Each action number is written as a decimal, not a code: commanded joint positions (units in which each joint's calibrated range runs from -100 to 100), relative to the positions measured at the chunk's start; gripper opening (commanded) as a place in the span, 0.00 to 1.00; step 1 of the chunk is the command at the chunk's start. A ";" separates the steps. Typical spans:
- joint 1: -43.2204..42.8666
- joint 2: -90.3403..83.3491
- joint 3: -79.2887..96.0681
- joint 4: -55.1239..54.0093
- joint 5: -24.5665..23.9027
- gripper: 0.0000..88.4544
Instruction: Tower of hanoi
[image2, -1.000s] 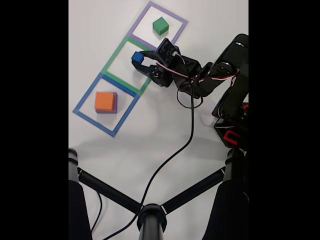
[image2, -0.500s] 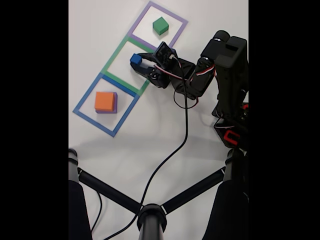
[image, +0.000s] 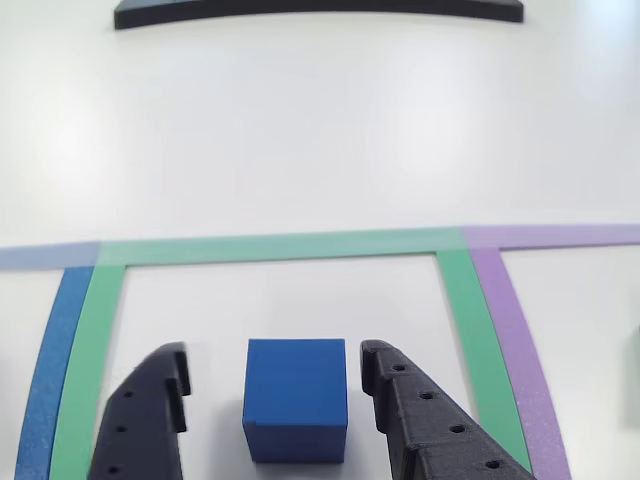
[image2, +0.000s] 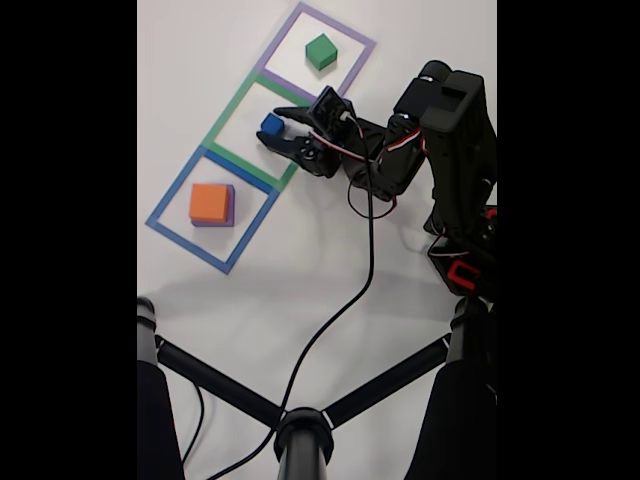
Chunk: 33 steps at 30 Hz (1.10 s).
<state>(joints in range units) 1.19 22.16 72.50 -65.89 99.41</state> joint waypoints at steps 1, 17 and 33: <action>0.83 -0.85 -0.58 -1.73 0.59 0.30; 2.82 -44.20 7.51 39.06 0.59 0.02; 12.65 -77.77 -23.75 119.03 0.59 0.00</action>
<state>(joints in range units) 10.68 -53.57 63.53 37.48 100.00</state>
